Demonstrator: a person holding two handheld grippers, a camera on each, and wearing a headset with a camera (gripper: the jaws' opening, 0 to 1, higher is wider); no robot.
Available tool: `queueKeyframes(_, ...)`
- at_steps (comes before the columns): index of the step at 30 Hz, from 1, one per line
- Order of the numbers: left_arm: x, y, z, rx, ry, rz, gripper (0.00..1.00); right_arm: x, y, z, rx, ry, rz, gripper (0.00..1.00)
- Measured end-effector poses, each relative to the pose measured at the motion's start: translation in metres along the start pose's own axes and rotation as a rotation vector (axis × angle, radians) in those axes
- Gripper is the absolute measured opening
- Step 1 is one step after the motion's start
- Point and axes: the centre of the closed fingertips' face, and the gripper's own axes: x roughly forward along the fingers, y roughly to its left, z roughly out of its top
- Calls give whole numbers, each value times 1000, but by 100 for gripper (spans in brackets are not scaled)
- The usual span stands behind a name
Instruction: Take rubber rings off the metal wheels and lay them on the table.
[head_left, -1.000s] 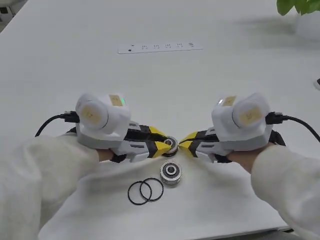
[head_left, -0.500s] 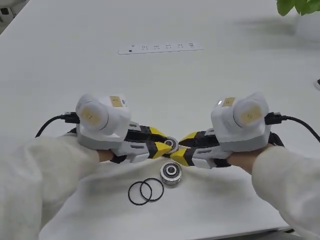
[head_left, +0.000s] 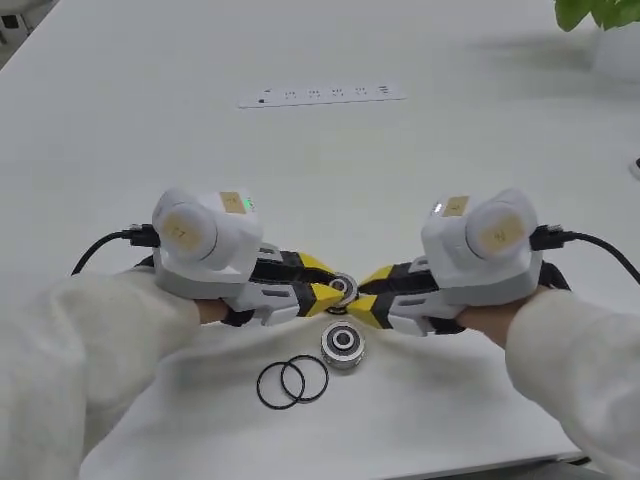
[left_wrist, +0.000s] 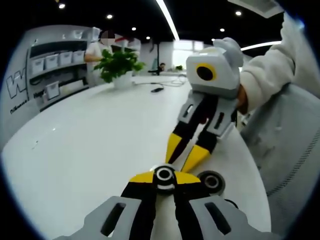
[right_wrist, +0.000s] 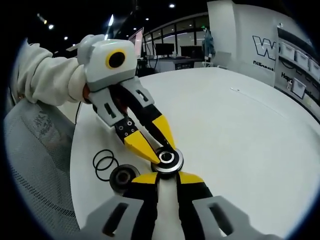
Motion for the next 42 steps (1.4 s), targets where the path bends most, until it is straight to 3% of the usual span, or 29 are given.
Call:
queueKeyframes(5,0,0,0,-1,1,3,14,-2,-5,-1,6,8,-15,1)
queueKeyframes(15,0,0,0,5,0,7,13,-2,-9,0,40,17,-36,0)
queueKeyframes(26,-1,0,-1,7,3,14,13,-4,-13,2,177,-1,-43,0)
queueKeyframes(32,-1,0,-1,6,5,17,13,-8,-18,10,342,-58,-38,0)
queueKeyframes(34,-1,0,-1,7,6,19,13,-7,-16,9,309,-52,-44,0)
queueKeyframes(42,-1,0,-2,13,10,22,13,-7,-9,14,321,-71,-23,0)
